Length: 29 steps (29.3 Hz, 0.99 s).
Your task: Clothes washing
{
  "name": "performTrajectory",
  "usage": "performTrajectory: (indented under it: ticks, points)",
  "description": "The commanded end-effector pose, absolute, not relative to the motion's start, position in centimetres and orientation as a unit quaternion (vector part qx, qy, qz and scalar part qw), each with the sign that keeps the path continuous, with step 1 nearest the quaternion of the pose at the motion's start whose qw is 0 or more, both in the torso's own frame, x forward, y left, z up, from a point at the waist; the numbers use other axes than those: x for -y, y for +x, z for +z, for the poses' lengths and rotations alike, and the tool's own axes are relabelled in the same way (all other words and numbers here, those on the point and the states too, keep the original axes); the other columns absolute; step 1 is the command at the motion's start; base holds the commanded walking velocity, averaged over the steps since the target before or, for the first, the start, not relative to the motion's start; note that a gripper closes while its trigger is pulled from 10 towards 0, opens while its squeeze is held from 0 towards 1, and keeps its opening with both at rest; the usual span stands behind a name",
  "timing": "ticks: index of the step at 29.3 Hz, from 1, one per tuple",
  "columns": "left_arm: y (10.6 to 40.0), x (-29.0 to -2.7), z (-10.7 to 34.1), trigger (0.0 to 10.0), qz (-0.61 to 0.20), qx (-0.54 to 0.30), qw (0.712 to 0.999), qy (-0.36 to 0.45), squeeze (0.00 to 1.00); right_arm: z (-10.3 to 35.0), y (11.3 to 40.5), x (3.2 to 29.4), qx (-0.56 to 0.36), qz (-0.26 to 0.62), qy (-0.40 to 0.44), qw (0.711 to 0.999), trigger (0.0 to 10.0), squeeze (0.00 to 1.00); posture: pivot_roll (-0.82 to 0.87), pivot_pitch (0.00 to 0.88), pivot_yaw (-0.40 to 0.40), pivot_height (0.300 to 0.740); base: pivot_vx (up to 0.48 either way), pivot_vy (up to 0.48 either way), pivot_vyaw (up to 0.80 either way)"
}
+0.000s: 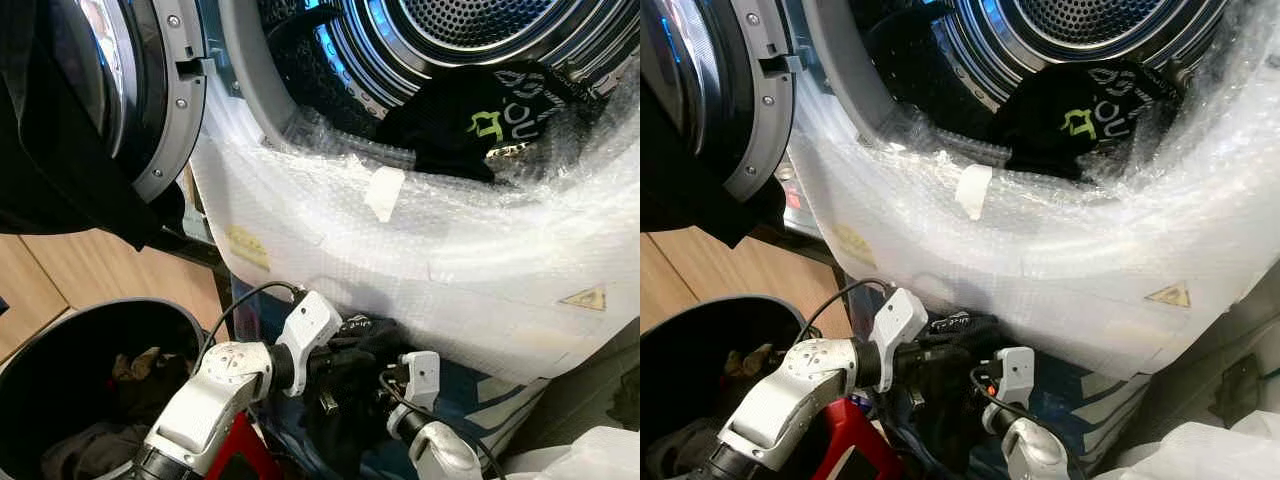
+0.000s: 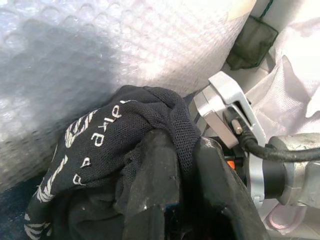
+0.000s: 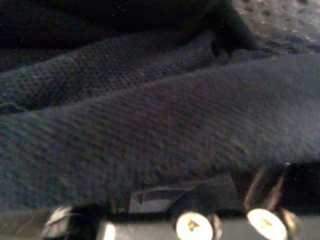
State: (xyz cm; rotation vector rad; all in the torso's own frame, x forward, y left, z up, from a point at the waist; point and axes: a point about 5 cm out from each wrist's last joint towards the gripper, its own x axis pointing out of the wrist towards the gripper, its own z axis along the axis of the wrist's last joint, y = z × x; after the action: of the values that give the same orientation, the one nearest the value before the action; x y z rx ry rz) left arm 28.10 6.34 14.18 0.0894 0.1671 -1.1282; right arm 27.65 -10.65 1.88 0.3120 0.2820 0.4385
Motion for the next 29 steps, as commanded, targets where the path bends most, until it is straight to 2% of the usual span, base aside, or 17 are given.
performTrajectory:
  ticks: [1, 18, 29]
  points:
    - [27.7, -5.7, 15.5, 0.0, -0.551, -0.05, 0.832, 0.029, 0.0, 2.2, 28.1, 10.7, -0.131, 0.212, 0.158, 0.955, 0.0, 0.0, -0.05, 0.006, 0.028, 0.74, 0.0, 0.0, 0.0]
    - [28.1, -5.4, 15.8, 0.0, -0.54, -0.038, 0.841, 0.014, 0.0, 1.7, 27.6, 10.8, -0.133, 0.239, 0.161, 0.948, 0.0, 0.0, -0.05, 0.0, 0.003, 0.74, 0.0, 0.0, 0.0]
    - [28.2, -6.4, 15.7, 0.0, -0.519, -0.04, 0.853, 0.01, 0.0, 1.7, 27.8, 10.3, -0.143, 0.255, 0.15, 0.945, 0.0, 0.0, -0.02, 0.0, -0.005, 0.74, 0.0, 0.0, 0.0]
